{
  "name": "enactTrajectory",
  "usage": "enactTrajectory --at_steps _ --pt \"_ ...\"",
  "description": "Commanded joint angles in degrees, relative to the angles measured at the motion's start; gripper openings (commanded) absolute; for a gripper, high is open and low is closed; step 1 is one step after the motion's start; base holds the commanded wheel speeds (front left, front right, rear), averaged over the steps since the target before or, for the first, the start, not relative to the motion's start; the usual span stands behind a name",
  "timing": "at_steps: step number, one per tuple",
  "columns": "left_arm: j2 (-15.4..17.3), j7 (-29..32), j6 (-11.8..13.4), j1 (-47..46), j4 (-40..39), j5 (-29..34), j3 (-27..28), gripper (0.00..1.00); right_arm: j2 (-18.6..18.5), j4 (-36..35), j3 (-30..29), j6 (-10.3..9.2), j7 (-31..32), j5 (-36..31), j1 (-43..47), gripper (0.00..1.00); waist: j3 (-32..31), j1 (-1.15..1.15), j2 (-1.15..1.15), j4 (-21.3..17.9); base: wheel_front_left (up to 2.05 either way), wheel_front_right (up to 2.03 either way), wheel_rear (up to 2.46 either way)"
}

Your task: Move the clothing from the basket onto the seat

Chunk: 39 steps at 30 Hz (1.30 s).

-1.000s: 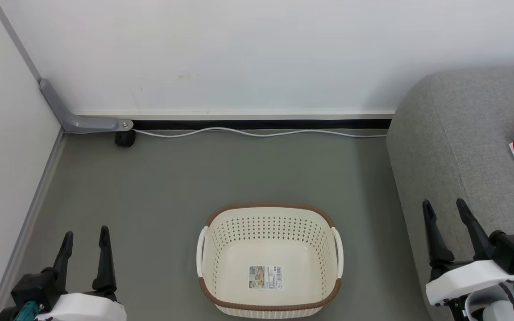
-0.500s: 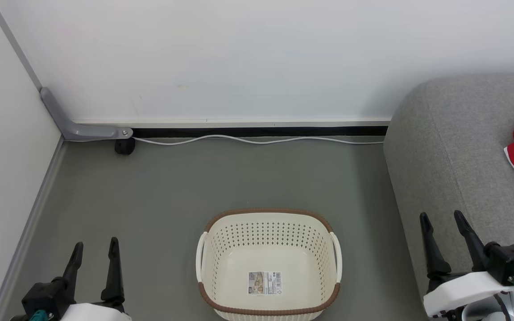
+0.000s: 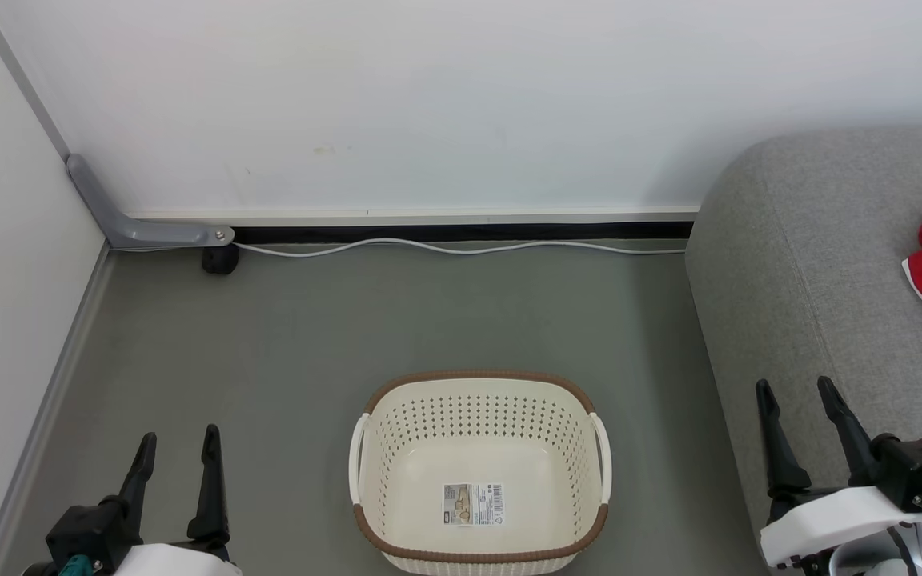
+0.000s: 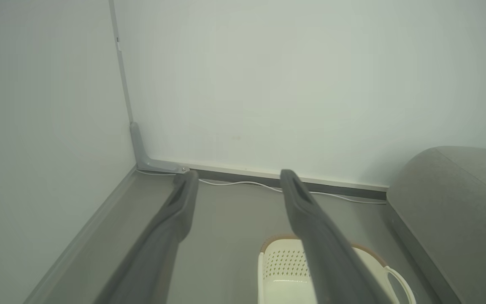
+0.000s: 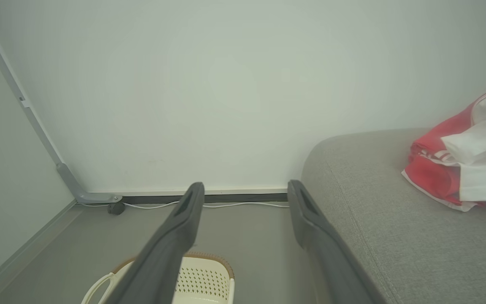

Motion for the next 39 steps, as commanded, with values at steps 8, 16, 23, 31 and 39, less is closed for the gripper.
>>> enactTrajectory --at_steps 8,16,23,31,39 --pt "-0.86 0.35 -0.05 0.49 3.06 -0.83 -0.21 0.00 1.14 2.52 0.02 0.00 0.26 0.72 1.33 0.00 0.01 0.00 0.00 -0.03 0.00 0.00 0.00" --pt "-0.76 1.83 -0.21 0.01 2.77 -6.04 -0.04 0.00 1.18 2.01 -0.54 0.01 1.67 5.86 1.27 0.00 -0.14 0.06 0.00 -0.07 0.00 0.00 0.00" --pt "-0.70 2.68 -0.33 -0.30 2.42 -9.95 -0.13 0.00 1.21 1.69 -0.91 0.01 2.64 9.71 1.12 0.00 -0.07 0.00 0.00 -0.10 0.00 0.00 0.00" --pt "-0.61 3.96 -0.49 -0.76 2.02 -15.11 -0.12 0.00 1.25 1.24 -1.41 0.01 3.97 14.83 0.97 0.00 -0.10 0.00 0.00 -0.14 0.00 0.00 0.00" --pt "-0.52 5.30 -0.65 -1.25 1.68 -20.28 -0.04 0.00 1.30 0.80 -1.93 0.02 5.31 19.96 0.82 0.00 -0.14 0.00 0.00 -0.17 0.00 0.00 0.00"
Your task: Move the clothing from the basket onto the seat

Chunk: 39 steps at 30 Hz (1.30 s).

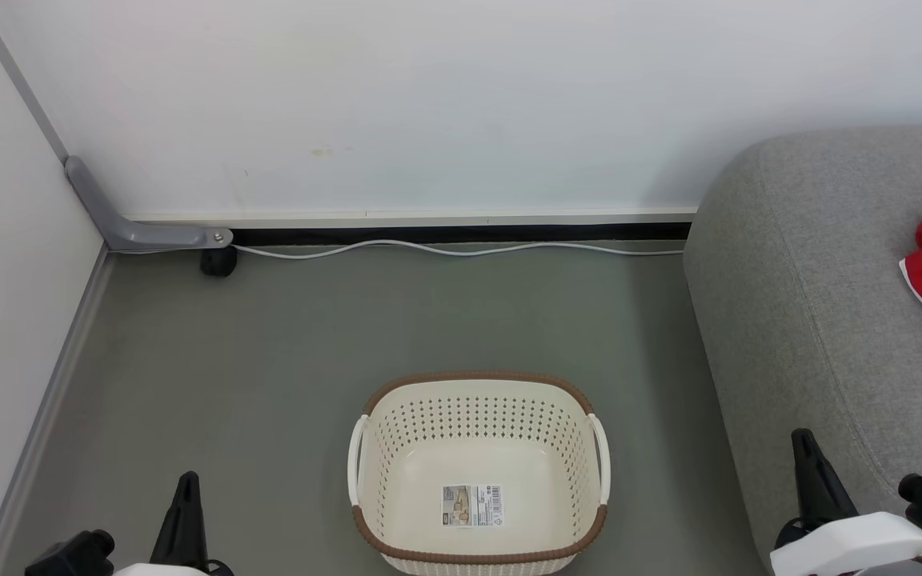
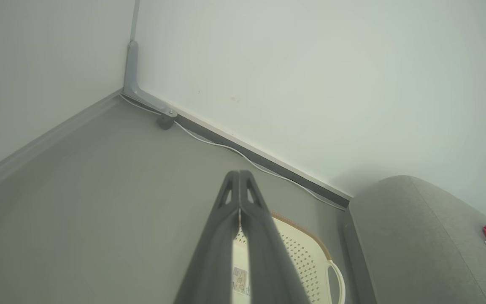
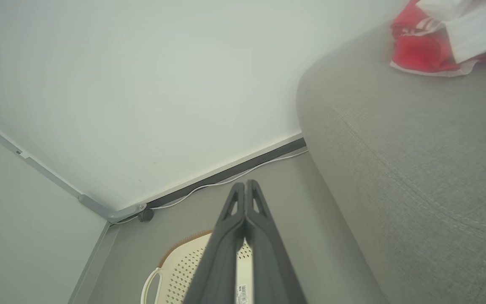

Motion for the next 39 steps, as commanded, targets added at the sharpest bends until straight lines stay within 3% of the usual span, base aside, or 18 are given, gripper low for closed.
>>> enactTrajectory --at_steps 1,39 --pt "0.86 0.29 -0.60 -2.94 -1.83 -1.93 0.45 0.00 -0.48 -1.94 -0.29 0.02 0.59 1.92 -2.06 0.00 -0.01 -0.01 0.00 -0.01 0.00 0.00 0.00" --pt "1.27 6.53 -1.33 -5.28 -3.36 -25.79 0.84 0.00 -0.28 -3.99 -2.73 0.04 6.83 25.58 -2.76 0.00 -0.20 -0.01 0.00 -0.18 0.00 0.00 0.00"
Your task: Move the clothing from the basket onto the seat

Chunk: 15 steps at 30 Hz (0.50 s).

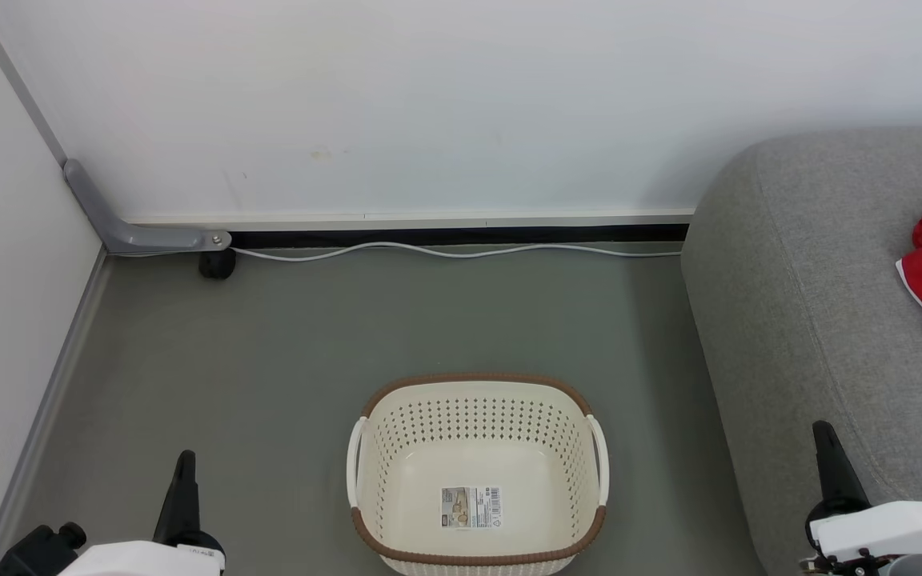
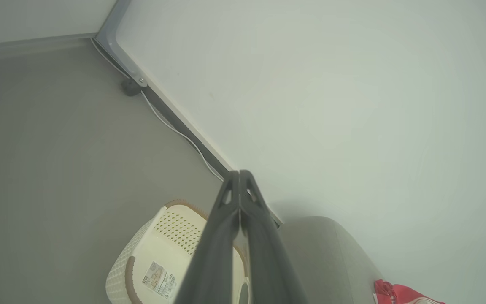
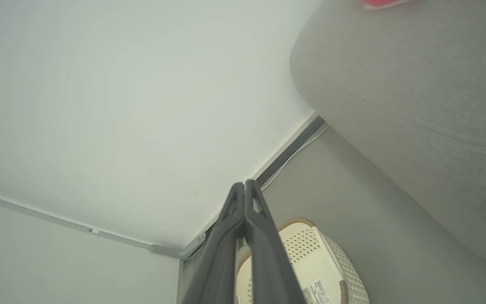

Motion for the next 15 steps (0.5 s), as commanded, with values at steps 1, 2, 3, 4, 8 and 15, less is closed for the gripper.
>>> enactTrajectory --at_steps 1,2,3,4,8,15 --pt "0.97 0.53 -0.38 -3.35 -1.74 -1.67 0.97 0.00 -0.65 -1.92 0.33 0.04 0.72 1.60 -2.24 0.00 0.00 0.00 0.00 0.00 0.00 0.00 0.00" --pt "0.98 0.70 -0.40 -3.42 -1.78 -2.32 0.98 0.00 -0.64 -1.98 0.26 0.04 0.89 2.24 -2.26 0.00 -0.01 0.00 0.00 -0.01 0.00 0.00 0.00" --pt "0.99 0.86 -0.42 -3.48 -1.82 -2.95 0.99 0.00 -0.64 -2.03 0.20 0.05 1.05 2.86 -2.28 0.00 -0.01 0.00 0.00 -0.01 0.00 0.00 0.00" --pt "1.00 1.03 -0.44 -3.54 -1.86 -3.59 1.00 0.00 -0.63 -2.09 0.13 0.05 1.22 3.50 -2.30 0.00 -0.02 0.00 0.00 -0.02 0.00 0.00 0.00" --pt "1.06 1.88 -0.54 -3.86 -2.07 -6.84 1.05 0.00 -0.61 -2.36 -0.20 0.05 2.07 6.73 -2.39 0.00 -0.05 0.00 0.00 -0.04 0.00 0.00 0.00" --pt "1.14 3.06 -0.68 -4.30 -2.36 -11.34 1.12 0.00 -0.57 -2.75 -0.65 0.05 3.24 11.20 -2.53 0.00 -0.08 0.00 0.00 -0.08 0.00 0.00 0.00"
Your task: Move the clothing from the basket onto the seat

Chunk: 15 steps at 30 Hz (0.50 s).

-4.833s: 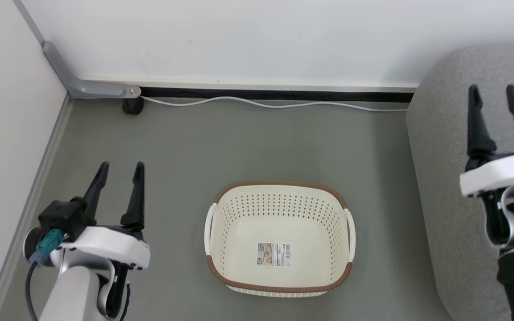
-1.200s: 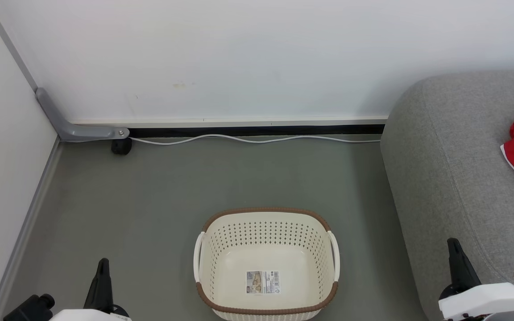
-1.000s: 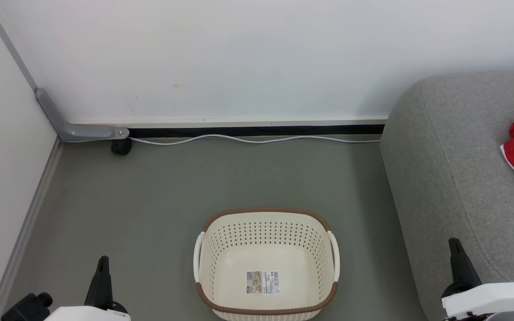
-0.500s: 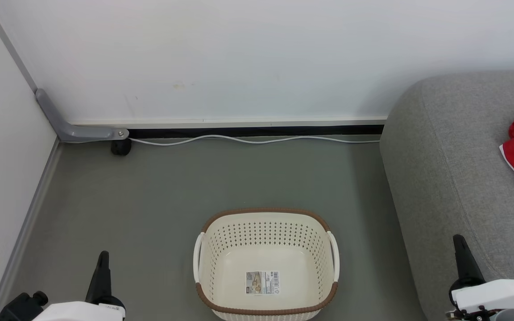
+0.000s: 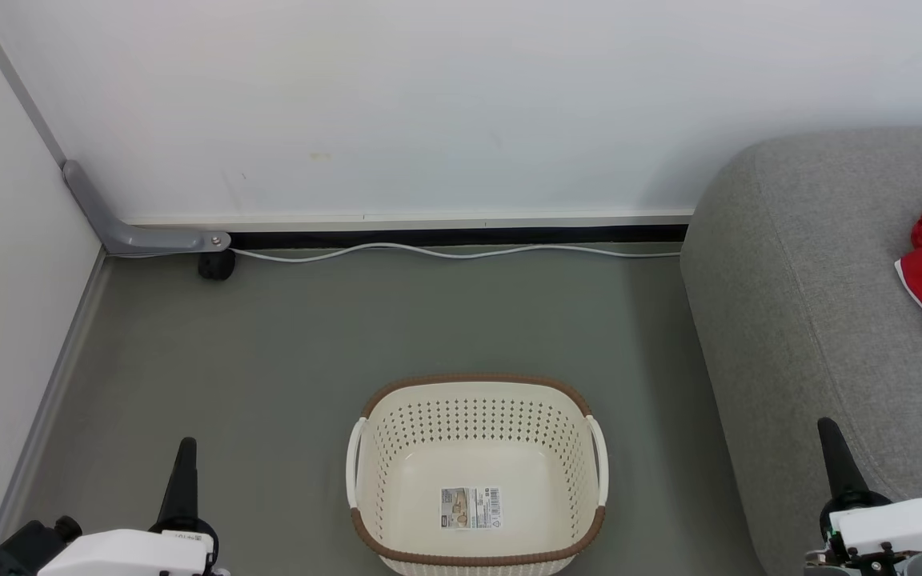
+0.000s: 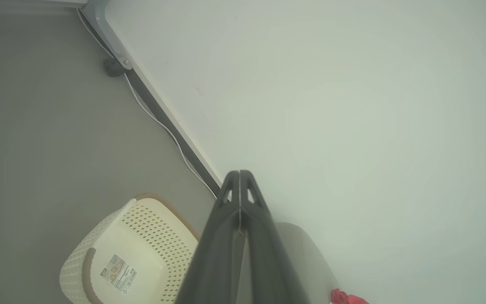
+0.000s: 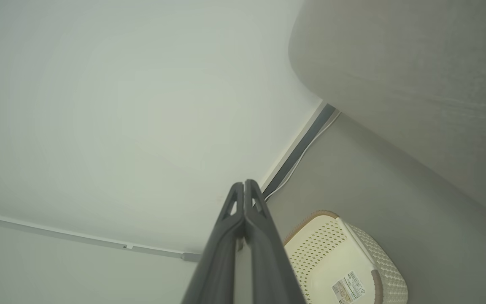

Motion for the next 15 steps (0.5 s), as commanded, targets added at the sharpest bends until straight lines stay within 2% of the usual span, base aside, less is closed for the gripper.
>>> enactTrajectory --at_steps 1,15 --pt "1.01 0.46 -0.66 -3.17 -1.74 -2.25 1.16 0.00 -0.61 -1.97 0.52 0.06 0.85 2.31 -2.48 0.00 -0.01 0.00 0.00 -0.01 0.00 0.00 0.00" --pt "1.16 2.65 -0.91 -3.99 -2.28 -10.63 1.29 0.00 -0.54 -2.69 -0.33 0.07 3.04 10.63 -2.72 0.00 -0.08 0.00 0.00 -0.07 0.00 0.00 0.00"
